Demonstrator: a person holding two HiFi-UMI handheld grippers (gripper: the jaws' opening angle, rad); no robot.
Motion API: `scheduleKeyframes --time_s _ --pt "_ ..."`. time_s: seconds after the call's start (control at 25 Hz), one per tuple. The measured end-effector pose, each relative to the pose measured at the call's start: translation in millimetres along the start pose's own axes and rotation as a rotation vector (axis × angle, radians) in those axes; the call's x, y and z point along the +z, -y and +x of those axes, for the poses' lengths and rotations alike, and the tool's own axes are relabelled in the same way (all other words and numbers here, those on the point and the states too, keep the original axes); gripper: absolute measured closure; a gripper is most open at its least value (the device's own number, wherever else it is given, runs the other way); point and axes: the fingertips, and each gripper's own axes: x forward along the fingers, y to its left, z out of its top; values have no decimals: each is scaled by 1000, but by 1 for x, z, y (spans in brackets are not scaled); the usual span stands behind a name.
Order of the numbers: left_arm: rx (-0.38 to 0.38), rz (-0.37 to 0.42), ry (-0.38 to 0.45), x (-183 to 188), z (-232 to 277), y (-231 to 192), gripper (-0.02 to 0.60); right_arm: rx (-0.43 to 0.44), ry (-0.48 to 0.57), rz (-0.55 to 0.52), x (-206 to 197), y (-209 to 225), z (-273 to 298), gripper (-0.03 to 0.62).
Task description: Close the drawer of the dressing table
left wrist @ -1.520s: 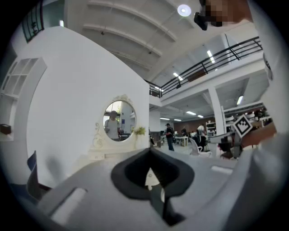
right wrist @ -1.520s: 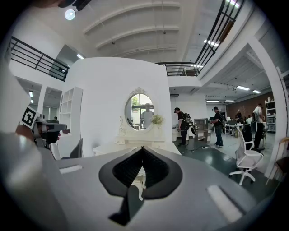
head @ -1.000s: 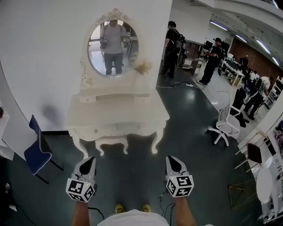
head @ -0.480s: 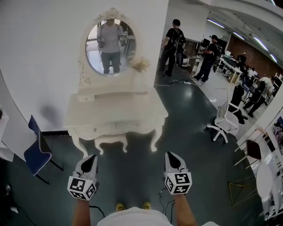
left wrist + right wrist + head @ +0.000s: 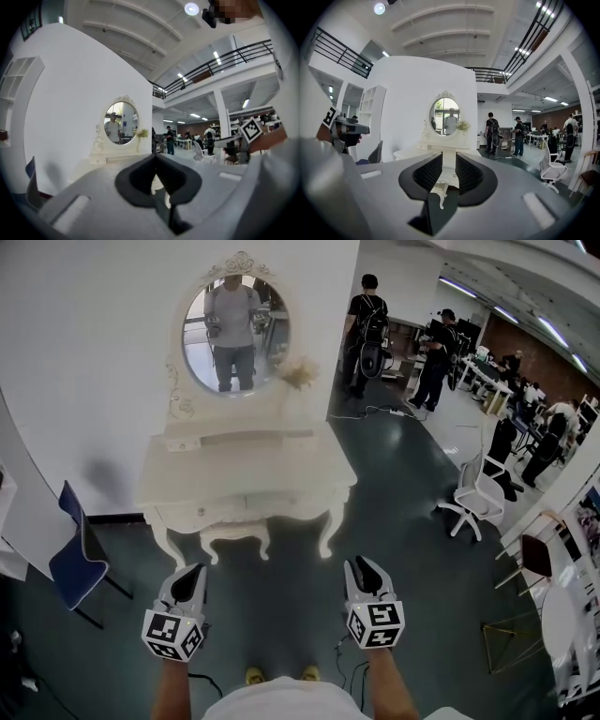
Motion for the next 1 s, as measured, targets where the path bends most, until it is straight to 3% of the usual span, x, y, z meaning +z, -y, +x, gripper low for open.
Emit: scheduleKeyframes --time_s 0.12,0.68,1.0 --pt "-1 -10 6 0 -2 -6 583 0 1 -10 0 -7 2 496" --pt "-66 -19 12 -10 -15 -39 583 -43 -26 28 -9 -50 9 497" --pt "-113 -34 -7 -24 13 -38 583 -46 -57 27 -13 -44 27 497"
